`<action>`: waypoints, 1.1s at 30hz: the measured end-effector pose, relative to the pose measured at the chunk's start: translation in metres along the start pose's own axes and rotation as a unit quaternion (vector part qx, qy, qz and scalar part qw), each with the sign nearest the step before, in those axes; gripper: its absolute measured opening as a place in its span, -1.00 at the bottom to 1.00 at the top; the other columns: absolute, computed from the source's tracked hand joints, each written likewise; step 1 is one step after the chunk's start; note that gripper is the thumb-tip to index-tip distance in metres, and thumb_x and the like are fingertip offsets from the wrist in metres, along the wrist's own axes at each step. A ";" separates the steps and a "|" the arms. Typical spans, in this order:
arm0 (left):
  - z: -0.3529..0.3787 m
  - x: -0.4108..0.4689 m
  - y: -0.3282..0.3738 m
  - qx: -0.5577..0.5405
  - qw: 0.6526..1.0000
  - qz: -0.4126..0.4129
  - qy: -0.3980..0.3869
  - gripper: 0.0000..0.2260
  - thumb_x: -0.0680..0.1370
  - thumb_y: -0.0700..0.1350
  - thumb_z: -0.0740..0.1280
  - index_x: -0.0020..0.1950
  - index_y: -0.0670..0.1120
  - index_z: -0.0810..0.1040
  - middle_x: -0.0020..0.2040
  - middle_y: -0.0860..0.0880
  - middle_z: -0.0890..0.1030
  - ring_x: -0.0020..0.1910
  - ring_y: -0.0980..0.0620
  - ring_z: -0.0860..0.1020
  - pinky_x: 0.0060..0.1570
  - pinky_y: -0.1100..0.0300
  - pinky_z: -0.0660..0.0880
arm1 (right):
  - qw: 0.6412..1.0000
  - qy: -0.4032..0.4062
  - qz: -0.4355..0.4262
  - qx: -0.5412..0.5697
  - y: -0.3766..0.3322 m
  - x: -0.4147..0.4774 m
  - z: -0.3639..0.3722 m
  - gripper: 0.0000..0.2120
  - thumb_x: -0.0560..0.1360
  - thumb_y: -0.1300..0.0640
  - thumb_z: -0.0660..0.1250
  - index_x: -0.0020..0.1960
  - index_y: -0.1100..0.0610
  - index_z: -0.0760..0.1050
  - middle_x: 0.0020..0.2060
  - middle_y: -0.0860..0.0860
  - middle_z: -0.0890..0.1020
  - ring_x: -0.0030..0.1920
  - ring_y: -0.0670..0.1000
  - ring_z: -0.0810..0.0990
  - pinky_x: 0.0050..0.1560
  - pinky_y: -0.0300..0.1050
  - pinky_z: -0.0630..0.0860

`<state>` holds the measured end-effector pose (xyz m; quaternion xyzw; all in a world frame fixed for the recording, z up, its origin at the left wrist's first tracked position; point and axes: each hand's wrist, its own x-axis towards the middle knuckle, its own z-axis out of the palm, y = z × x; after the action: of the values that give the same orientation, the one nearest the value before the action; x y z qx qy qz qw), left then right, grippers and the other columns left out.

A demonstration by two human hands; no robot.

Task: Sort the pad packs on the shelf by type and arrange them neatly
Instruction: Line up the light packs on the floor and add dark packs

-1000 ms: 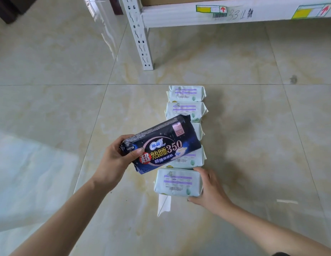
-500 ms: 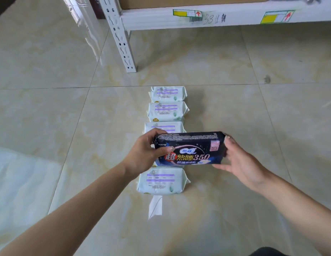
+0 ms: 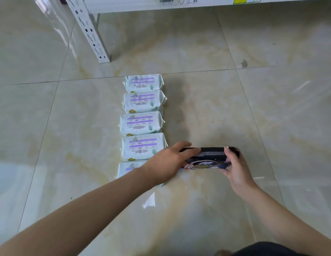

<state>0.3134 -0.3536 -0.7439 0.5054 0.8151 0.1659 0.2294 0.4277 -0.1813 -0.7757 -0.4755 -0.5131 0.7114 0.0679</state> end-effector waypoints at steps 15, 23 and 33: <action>0.053 -0.005 -0.028 0.171 0.966 0.182 0.074 -0.75 0.34 -0.17 0.42 0.01 -0.03 0.58 0.00 0.00 0.66 -0.11 0.00 0.64 -0.31 0.26 0.52 | 0.967 -0.049 -0.064 -0.243 0.042 0.002 -0.013 -0.95 0.50 0.07 0.30 -0.14 0.00 0.48 -0.33 -0.04 0.58 -0.18 0.07 0.57 -0.02 -0.02 0.46; 0.060 -0.010 -0.042 0.228 0.931 0.270 0.092 -0.67 0.48 -0.19 0.15 0.14 -0.09 0.62 0.13 -0.11 0.64 -0.06 -0.03 0.65 -0.20 0.23 0.57 | 0.941 -0.112 -0.104 -0.302 0.050 0.003 -0.022 -0.86 0.48 0.14 0.34 -0.17 -0.08 0.47 -0.31 -0.04 0.57 -0.28 -0.04 0.49 -0.32 -0.36 0.35; 0.062 -0.010 -0.035 0.219 0.930 0.261 0.136 -0.71 0.60 -0.26 0.00 0.22 -0.10 0.41 0.13 -0.10 0.63 -0.21 -0.02 0.62 -0.32 0.22 0.53 | 0.941 -0.078 -0.161 -0.287 0.050 0.004 -0.019 -0.92 0.48 0.11 0.34 -0.17 -0.05 0.51 -0.34 -0.13 0.59 -0.32 -0.18 0.58 -0.14 -0.09 0.53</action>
<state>0.3250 -0.3755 -0.8118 0.7104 0.6941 0.1048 -0.0513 0.4595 -0.1896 -0.8185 -0.3289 -0.7688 0.5485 0.0023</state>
